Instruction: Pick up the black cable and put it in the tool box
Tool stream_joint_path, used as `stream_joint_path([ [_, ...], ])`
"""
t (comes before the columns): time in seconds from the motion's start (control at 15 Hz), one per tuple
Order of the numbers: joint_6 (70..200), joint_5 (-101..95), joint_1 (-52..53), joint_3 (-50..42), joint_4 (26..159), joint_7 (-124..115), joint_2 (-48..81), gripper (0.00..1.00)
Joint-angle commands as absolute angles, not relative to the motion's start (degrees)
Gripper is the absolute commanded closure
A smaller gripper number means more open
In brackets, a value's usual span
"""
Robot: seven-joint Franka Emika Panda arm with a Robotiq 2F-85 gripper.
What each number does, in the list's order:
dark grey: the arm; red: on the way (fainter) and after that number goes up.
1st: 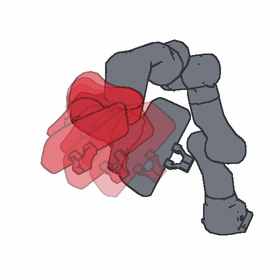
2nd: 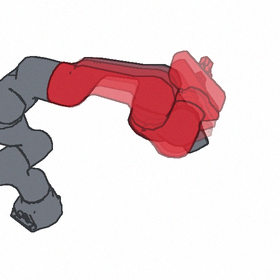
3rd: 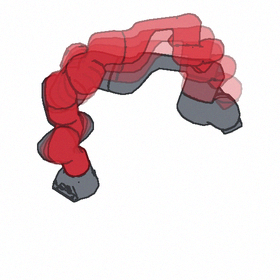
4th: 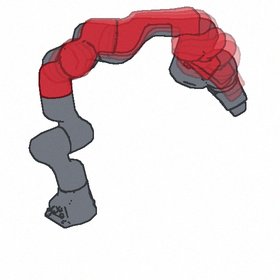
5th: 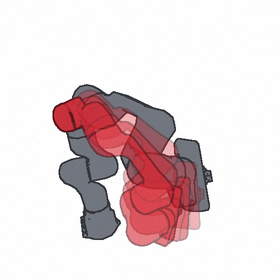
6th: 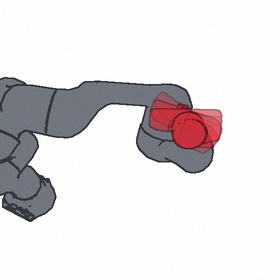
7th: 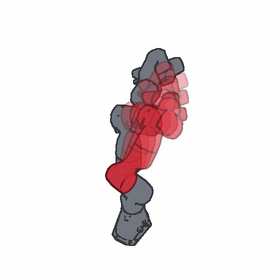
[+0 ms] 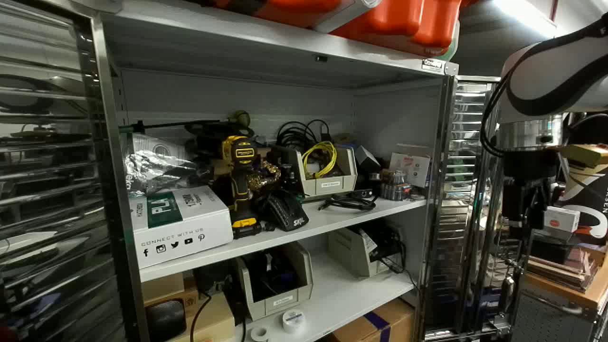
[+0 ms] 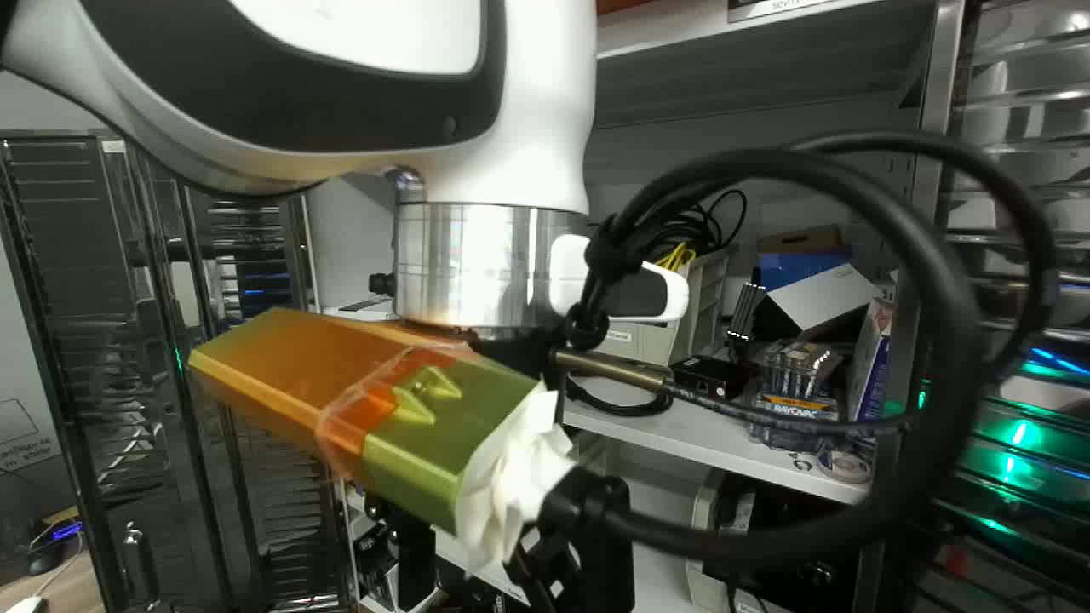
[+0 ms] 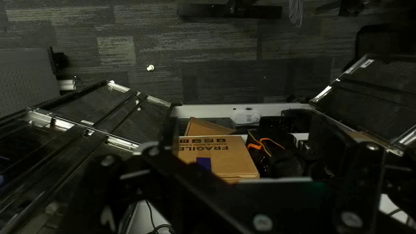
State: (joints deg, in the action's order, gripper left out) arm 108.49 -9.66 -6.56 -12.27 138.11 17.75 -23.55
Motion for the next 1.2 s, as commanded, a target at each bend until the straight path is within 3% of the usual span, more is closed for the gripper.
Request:
stream_joint_path([
  [0.0,108.41,-9.52,-6.87,-11.96,137.82,17.85,-23.53,0.0],
  [0.53,108.92,-8.85,-6.63,-11.83,136.9,17.2,-22.81,0.0],
  [1.13,117.7,1.38,-3.23,-5.75,124.37,1.97,-7.66,0.0],
])
